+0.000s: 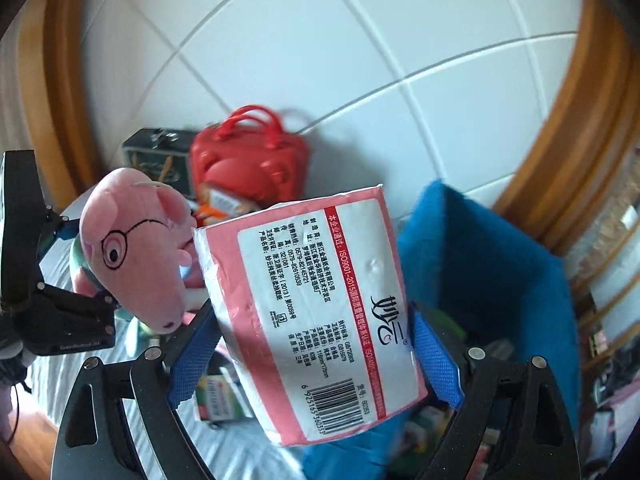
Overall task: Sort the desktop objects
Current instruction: 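Grasp the pink pig plush with the left gripper while the right grasps the pink tissue pack, then carry the pig plush and tissue pack into the blue crate and open both grippers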
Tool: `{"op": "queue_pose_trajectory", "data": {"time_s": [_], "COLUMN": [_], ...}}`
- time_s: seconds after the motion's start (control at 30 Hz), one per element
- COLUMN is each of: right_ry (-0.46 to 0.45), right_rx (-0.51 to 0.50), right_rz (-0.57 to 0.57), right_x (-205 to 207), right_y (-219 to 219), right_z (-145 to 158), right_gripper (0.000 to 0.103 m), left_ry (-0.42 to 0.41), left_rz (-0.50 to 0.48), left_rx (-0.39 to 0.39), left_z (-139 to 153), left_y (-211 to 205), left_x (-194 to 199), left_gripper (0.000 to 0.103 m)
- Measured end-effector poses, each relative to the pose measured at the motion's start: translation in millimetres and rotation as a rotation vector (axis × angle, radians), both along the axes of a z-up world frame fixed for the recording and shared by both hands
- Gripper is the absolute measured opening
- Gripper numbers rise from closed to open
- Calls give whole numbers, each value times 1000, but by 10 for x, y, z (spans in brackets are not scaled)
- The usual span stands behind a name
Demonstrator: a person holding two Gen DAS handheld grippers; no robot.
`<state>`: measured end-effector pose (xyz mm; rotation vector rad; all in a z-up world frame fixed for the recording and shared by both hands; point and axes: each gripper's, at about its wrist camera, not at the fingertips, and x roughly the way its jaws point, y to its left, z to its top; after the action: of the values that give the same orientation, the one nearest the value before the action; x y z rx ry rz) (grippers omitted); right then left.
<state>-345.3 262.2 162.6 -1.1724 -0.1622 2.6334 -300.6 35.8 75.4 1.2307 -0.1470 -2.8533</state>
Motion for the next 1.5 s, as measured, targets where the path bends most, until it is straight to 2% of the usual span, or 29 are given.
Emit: {"op": "queue_pose_trajectory", "data": {"time_s": [0.13,0.33,0.47,0.6,0.73,0.83,0.93,1.07,1.17,1.3,1.5], "right_ry": [39,48,24,-11,-69,-135,-205,-302,-373,-419,-479], "right_rx": [27,63,59,44,11,1,-42,-82,-57,-58,-74], "right_rz": [-80,-185,-231,-270,-274,-265,-246,-202,-157,-112,-69], "right_x": [423,944,1175,1368,1444,1489,1470,1464,1494,1544,1575], "right_y": [532,1293,1776,2218,2579,2787,2994,3059,3040,3011,2999], "right_z": [243,401,339,162,-193,-455,-769,-1168,-1398,-1549,-1659], "right_gripper": [91,91,91,91,91,91,91,91,91,91,92], "left_ry": [56,122,142,130,64,-24,-137,-299,-406,-481,-515], "left_rz": [-69,-164,-213,-241,-259,-258,-231,-195,-178,-211,-265], "left_rx": [1,0,17,35,31,20,12,-32,-33,-41,-93], "left_z": [354,772,951,973,807,502,129,-384,-680,-821,-834], "left_y": [643,1535,2137,2605,3053,3257,3335,3368,3298,3330,3449], "left_x": [-184,-389,-485,-671,-847,-1006,-1155,-1251,-1253,-1172,-1003], "left_gripper": [83,83,84,84,85,85,85,85,85,85,85]}}
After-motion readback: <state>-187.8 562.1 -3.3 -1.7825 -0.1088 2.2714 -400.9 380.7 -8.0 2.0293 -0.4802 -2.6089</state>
